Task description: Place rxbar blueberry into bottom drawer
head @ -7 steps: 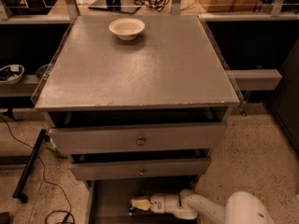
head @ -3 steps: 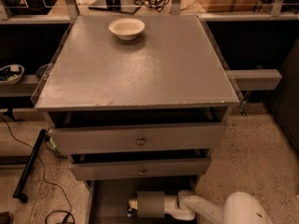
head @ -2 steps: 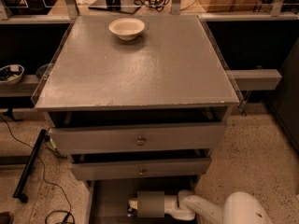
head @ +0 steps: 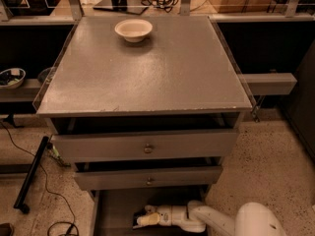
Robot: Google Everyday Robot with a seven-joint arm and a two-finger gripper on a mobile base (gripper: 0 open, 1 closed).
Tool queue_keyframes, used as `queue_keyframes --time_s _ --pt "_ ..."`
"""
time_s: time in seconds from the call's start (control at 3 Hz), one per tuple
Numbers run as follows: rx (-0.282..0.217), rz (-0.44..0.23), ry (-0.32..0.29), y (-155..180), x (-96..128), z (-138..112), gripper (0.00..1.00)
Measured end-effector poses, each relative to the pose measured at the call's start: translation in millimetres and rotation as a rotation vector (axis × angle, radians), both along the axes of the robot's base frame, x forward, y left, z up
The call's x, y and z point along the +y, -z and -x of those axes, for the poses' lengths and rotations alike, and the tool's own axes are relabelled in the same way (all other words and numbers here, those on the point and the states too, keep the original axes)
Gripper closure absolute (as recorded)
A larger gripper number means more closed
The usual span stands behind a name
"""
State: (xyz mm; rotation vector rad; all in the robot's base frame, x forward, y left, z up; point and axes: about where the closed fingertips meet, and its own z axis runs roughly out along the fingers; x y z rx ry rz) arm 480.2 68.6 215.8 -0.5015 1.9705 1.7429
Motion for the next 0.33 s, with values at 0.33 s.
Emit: queue_keyframes --time_s 0.33 --pt "0.000 0.000 0.000 0.0 0.0 0.0 0.00"
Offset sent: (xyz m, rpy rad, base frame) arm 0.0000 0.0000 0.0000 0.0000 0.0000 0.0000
